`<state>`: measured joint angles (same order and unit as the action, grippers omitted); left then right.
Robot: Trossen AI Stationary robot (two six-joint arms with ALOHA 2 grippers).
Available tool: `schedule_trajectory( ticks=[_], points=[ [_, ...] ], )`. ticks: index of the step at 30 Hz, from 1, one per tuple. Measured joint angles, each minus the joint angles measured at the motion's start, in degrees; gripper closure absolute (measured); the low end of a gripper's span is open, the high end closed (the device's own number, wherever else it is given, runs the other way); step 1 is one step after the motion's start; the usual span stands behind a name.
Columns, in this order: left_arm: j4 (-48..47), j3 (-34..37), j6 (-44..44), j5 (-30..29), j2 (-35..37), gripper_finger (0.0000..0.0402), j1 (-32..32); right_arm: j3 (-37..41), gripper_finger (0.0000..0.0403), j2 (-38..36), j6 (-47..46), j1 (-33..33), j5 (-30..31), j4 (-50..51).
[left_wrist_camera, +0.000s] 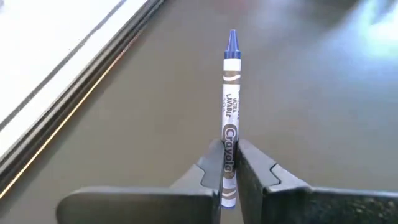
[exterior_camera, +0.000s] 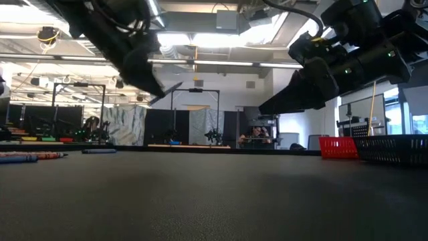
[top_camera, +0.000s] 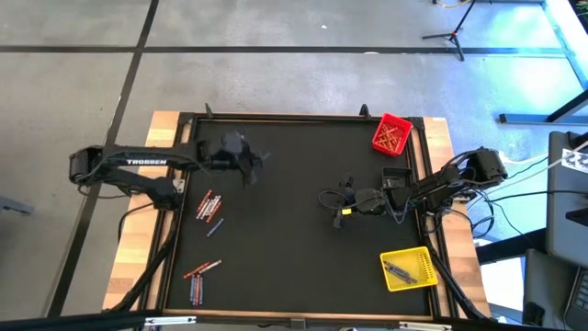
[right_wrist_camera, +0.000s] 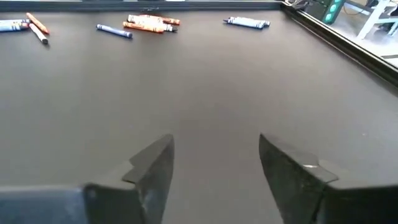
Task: Sort crayons
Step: Put the blue crayon into the yellow bin
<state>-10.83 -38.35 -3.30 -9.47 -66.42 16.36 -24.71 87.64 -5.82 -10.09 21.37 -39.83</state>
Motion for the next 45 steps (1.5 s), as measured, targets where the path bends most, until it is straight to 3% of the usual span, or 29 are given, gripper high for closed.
schedule_trajectory(
  ticks=[5,10,28,36,40,45],
  points=[
    [12.24,3.48,3.63,1.68,-0.94,0.0388,-7.72,0.0,0.0128,0.0,0.62,0.0,0.0,-1.17],
    [22.65,6.22,5.54,6.95,-4.63,0.0388,-11.85,0.0,0.0128,0.0,1.63,0.0,-0.44,-3.08],
    [65.92,8.18,15.93,9.22,-27.72,0.0388,-15.53,-0.02,0.0161,0.0,3.08,0.0,-5.19,-8.2],
    [70.23,8.2,15.54,9.03,-31.66,0.0388,-16.47,-0.02,0.0162,0.13,3.19,-0.01,-8.97,-13.19],
    [71.56,8.19,15.46,9.07,-31.66,0.0388,-17.0,-0.33,0.0162,2.55,4.72,0.0,-8.96,-20.29],
    [72.01,8.17,15.44,9.14,-31.66,0.0388,-17.69,-5.8,0.0162,7.23,8.77,0.0,-8.98,-22.96]
  ],
)
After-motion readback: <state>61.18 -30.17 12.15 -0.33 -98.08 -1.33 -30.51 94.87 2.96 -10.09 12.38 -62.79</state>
